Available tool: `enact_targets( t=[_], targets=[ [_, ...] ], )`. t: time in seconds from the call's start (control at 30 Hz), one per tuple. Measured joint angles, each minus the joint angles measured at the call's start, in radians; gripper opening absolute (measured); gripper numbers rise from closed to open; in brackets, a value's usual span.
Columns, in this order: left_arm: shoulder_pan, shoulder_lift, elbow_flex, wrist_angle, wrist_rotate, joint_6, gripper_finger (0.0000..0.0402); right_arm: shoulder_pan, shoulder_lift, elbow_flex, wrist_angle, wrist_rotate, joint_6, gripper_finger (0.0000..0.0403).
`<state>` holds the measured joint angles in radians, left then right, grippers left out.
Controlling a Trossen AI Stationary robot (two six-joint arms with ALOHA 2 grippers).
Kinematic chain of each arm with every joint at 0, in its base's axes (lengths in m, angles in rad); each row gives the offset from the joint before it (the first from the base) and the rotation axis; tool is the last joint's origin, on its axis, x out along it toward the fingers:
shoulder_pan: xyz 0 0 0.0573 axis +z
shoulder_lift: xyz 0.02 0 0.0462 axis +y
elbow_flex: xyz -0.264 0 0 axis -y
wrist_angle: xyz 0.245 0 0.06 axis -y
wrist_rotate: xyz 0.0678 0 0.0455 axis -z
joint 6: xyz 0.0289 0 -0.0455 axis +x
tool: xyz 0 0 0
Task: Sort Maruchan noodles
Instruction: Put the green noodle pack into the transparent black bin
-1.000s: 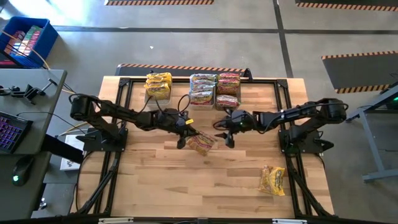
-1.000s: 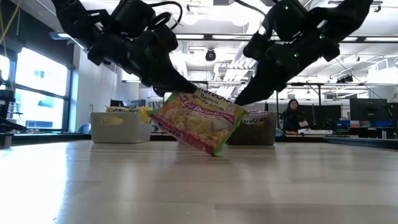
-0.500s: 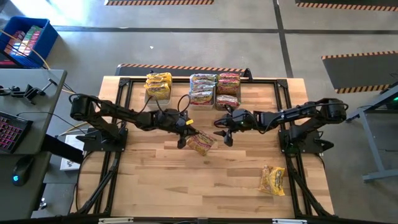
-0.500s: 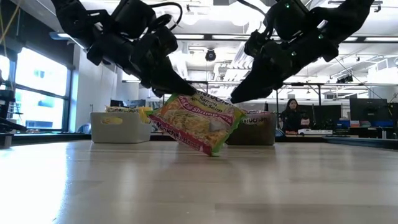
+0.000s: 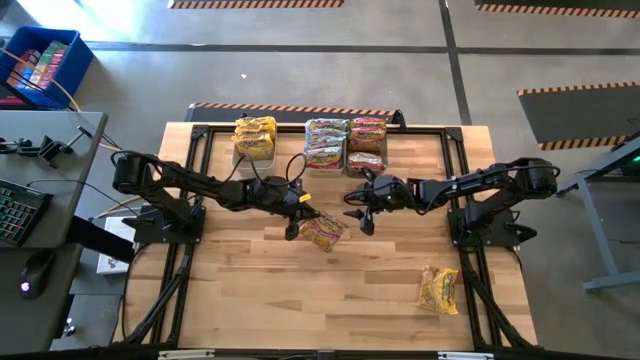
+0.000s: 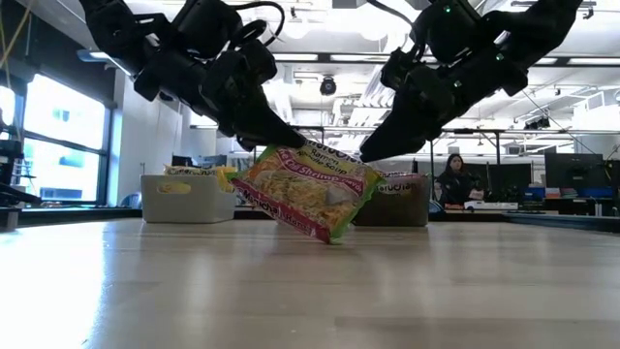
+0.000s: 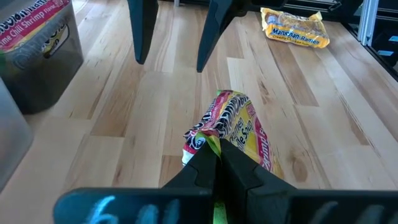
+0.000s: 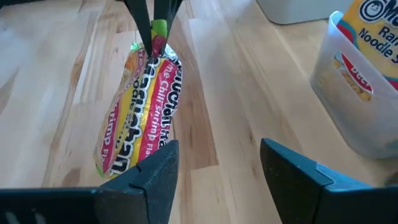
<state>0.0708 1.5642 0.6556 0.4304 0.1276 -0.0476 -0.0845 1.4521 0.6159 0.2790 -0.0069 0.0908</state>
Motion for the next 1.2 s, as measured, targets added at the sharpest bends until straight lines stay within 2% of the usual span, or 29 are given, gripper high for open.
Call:
enact_targets(
  t=[0.1, 0.23, 0.43, 0.63, 0.8, 1.0, 1.2],
  targets=[
    [0.0, 0.0, 0.0, 0.0, 0.0, 0.0, 0.0, 0.0, 0.0, 0.0, -0.011, 0.015, 0.006, 0.0233],
    [0.0, 0.0, 0.0, 0.001, 0.0, 0.0, 0.0, 0.0, 0.0, 0.0, -0.013, 0.023, 0.009, 0.0283],
    [-0.005, 0.0, 0.0, 0.002, -0.003, 0.004, 0.0, 0.0, 0.0, 0.0, -0.021, 0.022, 0.114, 0.0337],
    [-0.005, 0.0, 0.0, 0.029, -0.002, 0.017, 0.0, 0.0, 0.001, 0.0, 0.003, 0.002, 0.114, 0.0343],
    [-0.006, 0.0, 0.0, 0.058, -0.002, 0.026, 0.0, 0.0, 0.05, 0.0, 0.129, -0.104, 0.131, 0.0343],
    [-0.006, 0.0, 0.0, 0.067, -0.001, 0.026, 0.0, -0.023, 0.119, 0.001, 0.222, -0.133, 0.129, 0.0343],
    [-0.006, 0.0, 0.0, 0.071, 0.0, 0.026, 0.0, -0.051, 0.163, 0.011, 0.279, -0.263, 0.16, 0.0343]
  ],
)
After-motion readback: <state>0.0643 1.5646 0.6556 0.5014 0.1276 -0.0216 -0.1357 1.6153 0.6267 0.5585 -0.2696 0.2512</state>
